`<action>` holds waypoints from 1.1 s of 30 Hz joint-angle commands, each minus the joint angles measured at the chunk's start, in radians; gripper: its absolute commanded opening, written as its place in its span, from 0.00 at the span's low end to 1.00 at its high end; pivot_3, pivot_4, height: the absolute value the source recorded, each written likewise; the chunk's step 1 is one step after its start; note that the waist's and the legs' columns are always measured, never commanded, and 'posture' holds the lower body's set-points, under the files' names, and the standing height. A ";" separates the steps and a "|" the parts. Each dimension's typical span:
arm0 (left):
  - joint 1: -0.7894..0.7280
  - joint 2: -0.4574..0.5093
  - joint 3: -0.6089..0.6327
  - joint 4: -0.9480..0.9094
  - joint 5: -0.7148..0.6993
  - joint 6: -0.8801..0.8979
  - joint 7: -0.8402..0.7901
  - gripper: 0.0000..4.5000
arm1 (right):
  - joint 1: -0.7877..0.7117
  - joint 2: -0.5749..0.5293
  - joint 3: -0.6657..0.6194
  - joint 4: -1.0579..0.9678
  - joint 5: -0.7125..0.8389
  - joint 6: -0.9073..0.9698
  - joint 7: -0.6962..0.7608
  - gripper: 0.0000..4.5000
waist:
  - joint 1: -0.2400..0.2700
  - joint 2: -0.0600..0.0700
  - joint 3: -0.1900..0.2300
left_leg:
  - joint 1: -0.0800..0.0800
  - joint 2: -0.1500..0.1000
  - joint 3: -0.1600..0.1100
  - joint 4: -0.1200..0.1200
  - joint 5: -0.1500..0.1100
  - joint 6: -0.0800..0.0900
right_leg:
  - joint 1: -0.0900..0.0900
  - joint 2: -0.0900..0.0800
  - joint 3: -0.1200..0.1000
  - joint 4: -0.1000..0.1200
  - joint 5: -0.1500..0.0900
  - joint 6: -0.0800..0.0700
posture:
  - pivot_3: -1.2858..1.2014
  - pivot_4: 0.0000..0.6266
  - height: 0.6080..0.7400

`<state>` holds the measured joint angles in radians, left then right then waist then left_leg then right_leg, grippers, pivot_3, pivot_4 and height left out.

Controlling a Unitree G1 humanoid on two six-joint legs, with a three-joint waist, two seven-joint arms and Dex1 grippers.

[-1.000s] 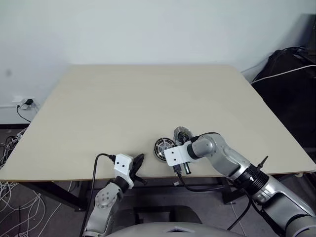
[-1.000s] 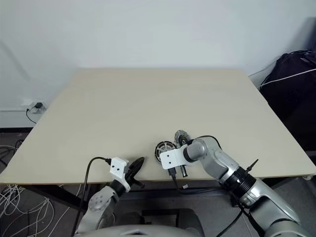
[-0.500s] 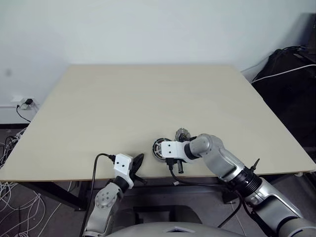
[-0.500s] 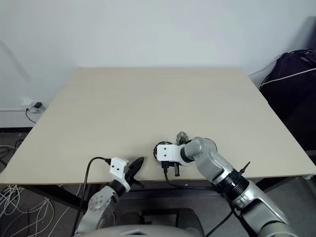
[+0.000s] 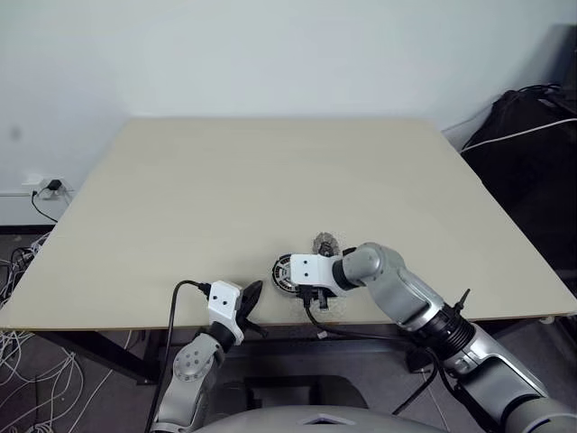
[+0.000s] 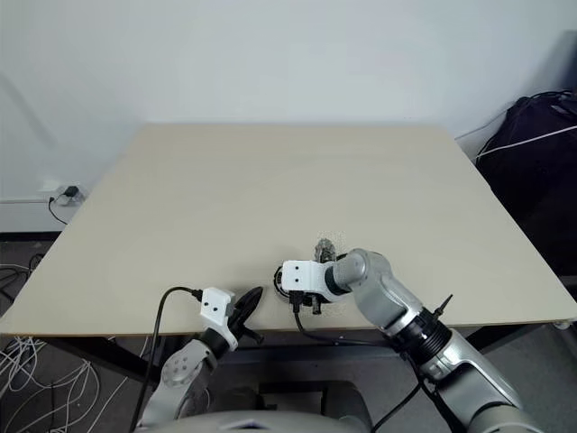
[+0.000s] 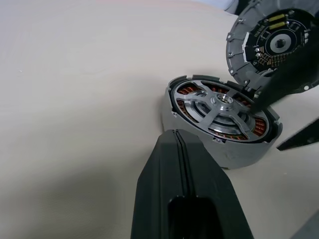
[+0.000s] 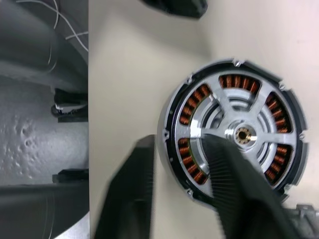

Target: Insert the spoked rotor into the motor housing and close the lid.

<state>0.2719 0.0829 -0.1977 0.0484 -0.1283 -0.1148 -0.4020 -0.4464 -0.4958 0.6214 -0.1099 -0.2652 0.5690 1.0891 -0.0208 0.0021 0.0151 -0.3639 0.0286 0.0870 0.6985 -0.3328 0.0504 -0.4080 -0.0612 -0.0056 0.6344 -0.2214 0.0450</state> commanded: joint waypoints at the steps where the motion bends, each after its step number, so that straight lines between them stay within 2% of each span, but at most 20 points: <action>1: -0.007 -0.003 -0.004 -0.033 -0.004 -0.005 -0.001 0.00 | -0.017 0.006 -0.026 -0.047 0.024 0.005 -0.005 0.64 | 0.000 0.000 0.000 | 0.000 0.000 0.000 0.000 0.000 0.000 | 0.000 0.000 0.000 0.000 0.000 0.000 | 0.52 0.00 1.00; 6: -0.011 -0.003 -0.001 -0.020 -0.006 -0.010 -0.005 0.00 | -0.015 0.032 -0.041 -0.096 0.077 0.028 -0.007 0.99 | 0.000 0.000 0.000 | 0.000 0.000 0.000 0.000 0.000 0.000 | 0.000 0.000 0.000 0.000 0.000 0.000 | 0.52 0.00 1.00; 15: -0.013 -0.002 0.004 -0.007 -0.009 -0.014 -0.012 0.00 | -0.038 0.106 -0.088 -0.229 0.208 0.115 -0.036 0.99 | 0.000 0.000 0.000 | 0.000 0.000 0.000 0.000 0.000 0.000 | 0.000 0.000 0.000 0.000 0.000 0.000 | 0.52 0.00 1.00; 18: -0.014 -0.002 0.004 -0.006 -0.009 -0.014 -0.014 0.00 | -0.057 0.168 -0.141 -0.229 0.230 0.119 -0.117 0.99 | -0.001 0.000 0.000 | 0.000 0.000 0.000 0.000 0.000 0.000 | 0.000 0.000 0.000 0.000 0.000 0.000 | 0.52 0.00 1.00; 21: -0.014 -0.003 0.004 -0.008 -0.007 -0.013 -0.015 0.00 | -0.078 0.241 -0.212 -0.170 0.191 0.085 -0.287 0.99 | -0.001 0.000 0.000 | 0.000 0.000 0.000 0.000 0.000 -0.001 | 0.000 0.000 0.000 0.001 0.000 0.000 | 0.52 0.00 1.00; 22: -0.014 -0.003 0.004 -0.010 -0.006 -0.012 -0.014 0.00 | -0.086 0.257 -0.236 -0.145 0.172 0.070 -0.351 0.90 | -0.001 0.000 0.000 | 0.000 0.000 0.000 0.000 0.000 -0.001 | 0.000 0.000 0.000 0.002 0.000 0.000 | 0.52 0.00 1.00; 24: -0.013 -0.003 0.004 -0.014 -0.006 -0.010 -0.012 0.00 | -0.098 0.275 -0.277 -0.107 0.149 0.051 -0.443 0.79 | 0.001 0.000 0.000 | 0.000 0.000 0.000 0.000 0.001 -0.001 | 0.000 0.000 0.000 0.002 0.000 0.000 | 0.52 0.00 1.00; 28: -0.011 -0.002 0.003 -0.024 -0.005 -0.004 -0.010 0.00 | -0.110 0.257 -0.312 -0.050 0.095 -0.007 -0.563 0.51 | -0.001 0.000 0.000 | 0.000 0.000 0.001 0.000 0.003 -0.005 | -0.001 0.000 0.000 0.002 0.000 0.000 | 0.52 0.00 1.00; 33: -0.012 -0.001 0.001 -0.035 -0.003 0.002 -0.008 0.00 | -0.114 0.127 -0.286 0.037 -0.054 -0.074 -0.659 0.15 | -0.005 0.000 0.000 | -0.001 0.000 0.001 0.000 0.003 -0.005 | -0.001 0.000 0.000 0.002 0.000 0.000 | 0.52 0.00 1.00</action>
<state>0.2686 0.0829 -0.1971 0.0505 -0.1289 -0.1116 -0.4131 -0.5354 -0.3394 0.3463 -0.0801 -0.2634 0.5360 0.4670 -0.0253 0.0026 0.0150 -0.3646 0.0282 0.0879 0.6984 -0.3301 0.0457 -0.4092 -0.0614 -0.0052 0.6361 -0.2217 0.0447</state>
